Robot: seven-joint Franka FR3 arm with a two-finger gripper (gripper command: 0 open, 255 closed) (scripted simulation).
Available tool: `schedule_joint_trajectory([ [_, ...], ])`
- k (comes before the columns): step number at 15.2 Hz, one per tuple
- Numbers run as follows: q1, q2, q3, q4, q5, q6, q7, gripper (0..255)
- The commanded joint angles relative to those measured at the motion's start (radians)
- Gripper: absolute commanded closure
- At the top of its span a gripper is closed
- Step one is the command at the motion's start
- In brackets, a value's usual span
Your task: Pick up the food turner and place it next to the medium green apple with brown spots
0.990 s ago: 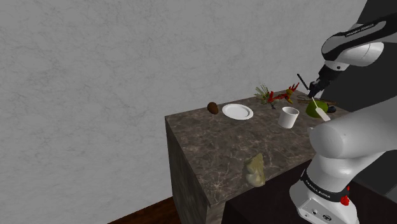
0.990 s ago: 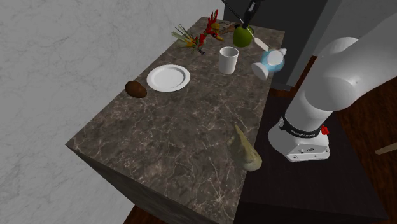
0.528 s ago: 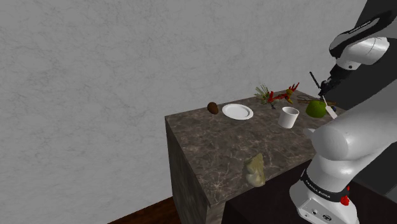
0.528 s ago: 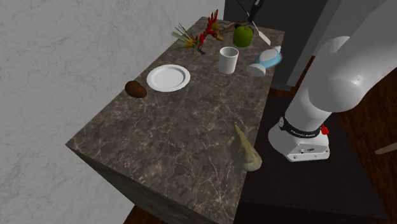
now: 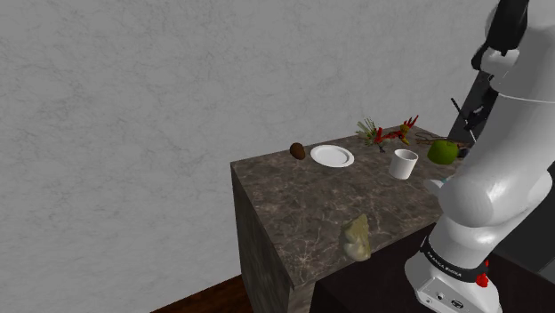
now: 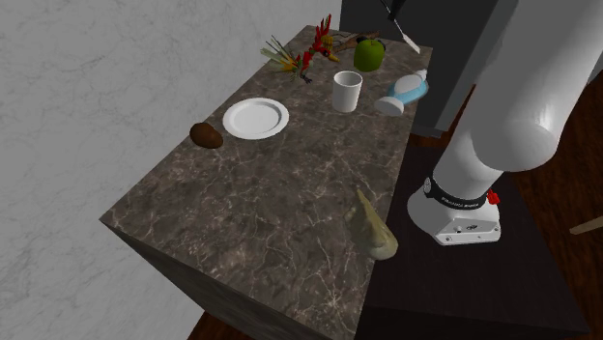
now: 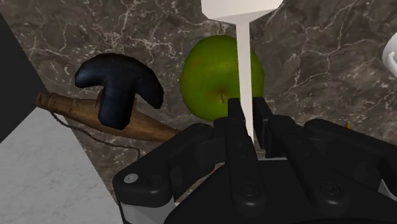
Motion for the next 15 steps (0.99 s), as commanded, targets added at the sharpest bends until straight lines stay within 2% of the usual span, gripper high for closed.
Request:
schedule_joint_trajectory([
  [1, -0.080, 0.133, 0.013, 0.098, 0.138, -0.068, -0.110, 255],
  [4, -0.245, 0.282, 0.087, 0.251, 0.254, -0.158, -0.192, 255],
  [9, -0.494, 0.490, 0.189, 0.542, 0.371, -0.297, -0.245, 255],
  [12, -0.643, 0.614, 0.243, 0.756, 0.422, -0.383, -0.239, 255],
  [13, -0.718, 0.677, 0.268, 0.876, 0.444, -0.427, -0.227, 255],
  [15, -0.712, 0.680, 0.272, 0.854, 0.448, -0.406, -0.236, 255],
])
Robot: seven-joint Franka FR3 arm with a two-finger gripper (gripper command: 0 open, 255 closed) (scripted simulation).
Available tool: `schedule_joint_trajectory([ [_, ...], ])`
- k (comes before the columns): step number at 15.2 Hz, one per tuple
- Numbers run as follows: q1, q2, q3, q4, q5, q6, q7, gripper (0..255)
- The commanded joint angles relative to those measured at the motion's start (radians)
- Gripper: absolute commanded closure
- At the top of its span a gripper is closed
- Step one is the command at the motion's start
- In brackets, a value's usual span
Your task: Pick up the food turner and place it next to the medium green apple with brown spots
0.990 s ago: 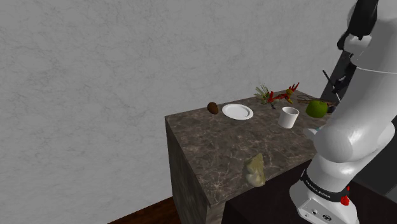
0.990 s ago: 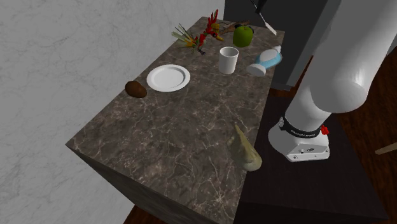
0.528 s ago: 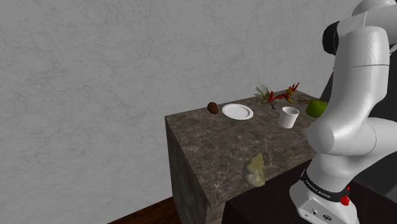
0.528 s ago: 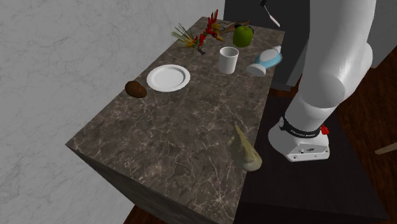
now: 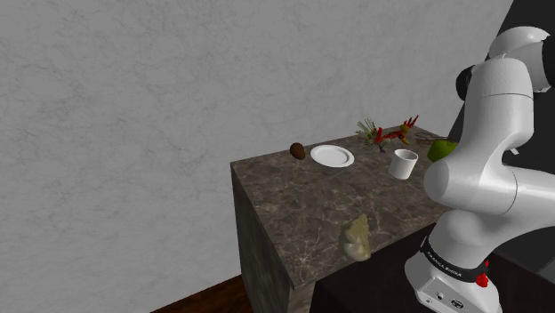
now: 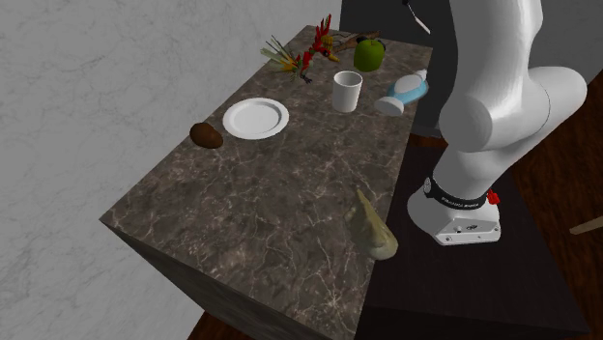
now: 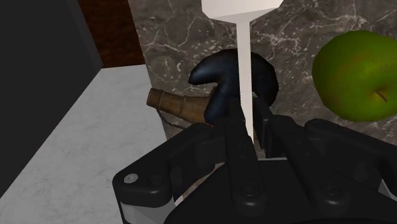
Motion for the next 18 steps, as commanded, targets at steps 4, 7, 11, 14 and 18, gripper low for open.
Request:
schedule_joint_trajectory([
  [4, -0.006, 0.027, 0.014, -0.020, 0.018, 0.038, -0.021, 255],
  [7, 0.000, 0.037, 0.020, -0.046, 0.027, 0.067, -0.034, 255],
  [11, 0.004, 0.053, 0.029, -0.075, 0.041, 0.105, -0.051, 255],
  [14, 0.005, 0.067, 0.037, -0.093, 0.053, 0.131, -0.064, 255],
  [18, 0.005, 0.087, 0.050, -0.113, 0.069, 0.165, -0.080, 255],
])
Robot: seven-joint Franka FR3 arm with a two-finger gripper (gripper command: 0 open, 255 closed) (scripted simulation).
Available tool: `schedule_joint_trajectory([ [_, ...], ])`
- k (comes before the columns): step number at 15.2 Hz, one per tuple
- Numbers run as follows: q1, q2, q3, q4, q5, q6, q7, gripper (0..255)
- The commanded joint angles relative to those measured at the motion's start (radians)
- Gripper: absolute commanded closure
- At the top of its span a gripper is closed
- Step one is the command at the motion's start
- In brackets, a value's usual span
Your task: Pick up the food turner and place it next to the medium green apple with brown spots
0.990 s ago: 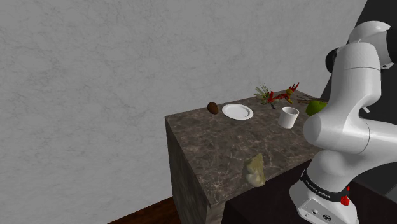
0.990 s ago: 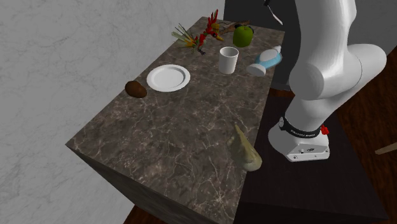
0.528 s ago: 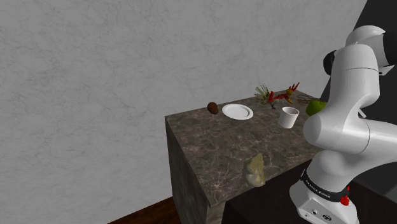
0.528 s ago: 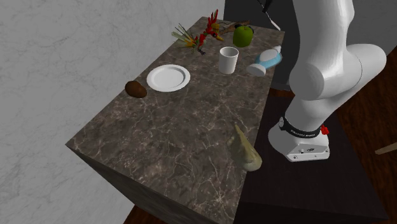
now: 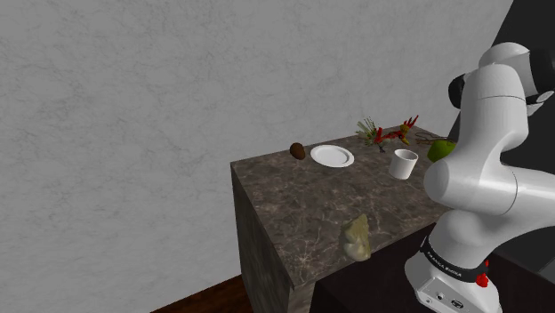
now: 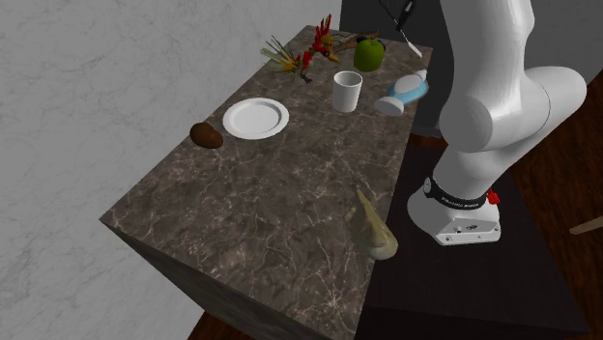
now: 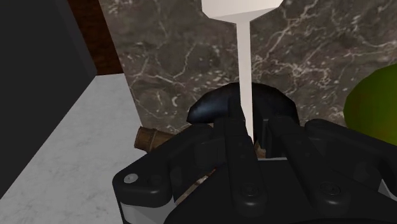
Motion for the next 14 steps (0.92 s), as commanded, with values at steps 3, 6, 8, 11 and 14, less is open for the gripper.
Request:
schedule_joint_trajectory([
  [3, -0.003, 0.023, 0.013, -0.015, 0.017, 0.032, -0.016, 255],
  [6, -0.006, 0.040, 0.024, -0.024, 0.030, 0.055, -0.028, 255],
  [8, -0.008, 0.053, 0.031, -0.028, 0.039, 0.071, -0.035, 255],
  [11, -0.013, 0.073, 0.043, -0.033, 0.052, 0.093, -0.046, 255],
  [14, -0.013, 0.075, 0.045, -0.034, 0.054, 0.096, -0.047, 255],
])
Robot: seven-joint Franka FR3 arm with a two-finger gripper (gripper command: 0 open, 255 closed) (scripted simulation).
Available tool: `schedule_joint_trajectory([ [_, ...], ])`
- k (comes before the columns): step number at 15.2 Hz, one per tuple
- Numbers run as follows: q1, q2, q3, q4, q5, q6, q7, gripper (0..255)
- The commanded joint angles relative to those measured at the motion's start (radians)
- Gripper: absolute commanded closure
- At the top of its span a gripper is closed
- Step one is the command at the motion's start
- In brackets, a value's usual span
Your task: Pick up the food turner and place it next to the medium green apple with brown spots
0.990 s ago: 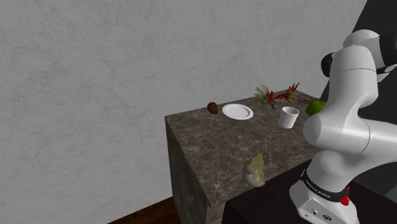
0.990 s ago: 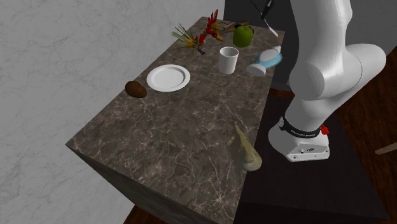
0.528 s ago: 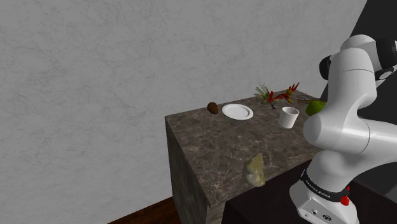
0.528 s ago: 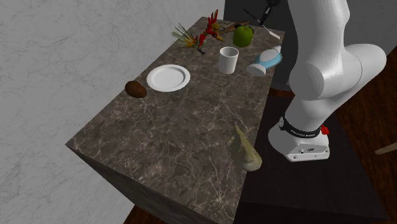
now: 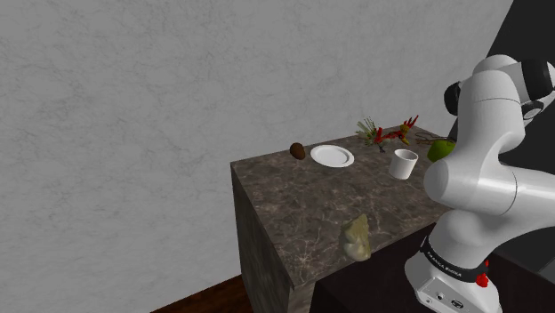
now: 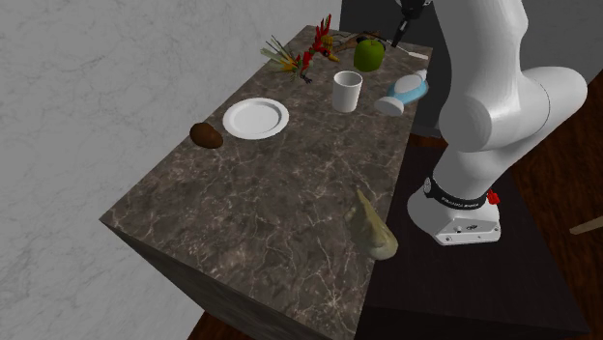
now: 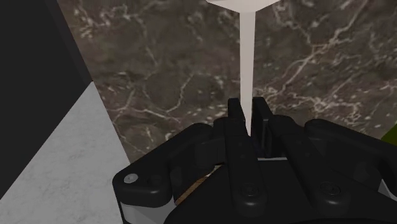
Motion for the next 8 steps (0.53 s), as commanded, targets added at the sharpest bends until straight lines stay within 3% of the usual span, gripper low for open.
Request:
schedule_joint_trajectory([
  [1, 0.000, 0.001, 0.001, 0.000, 0.001, 0.002, -0.001, 255],
  [5, 0.000, 0.001, 0.001, 0.000, 0.001, 0.001, -0.001, 255],
  [6, 0.000, 0.001, 0.001, 0.000, 0.001, 0.001, -0.001, 0],
  [8, 0.000, 0.001, 0.001, 0.000, 0.001, 0.001, -0.001, 0],
])
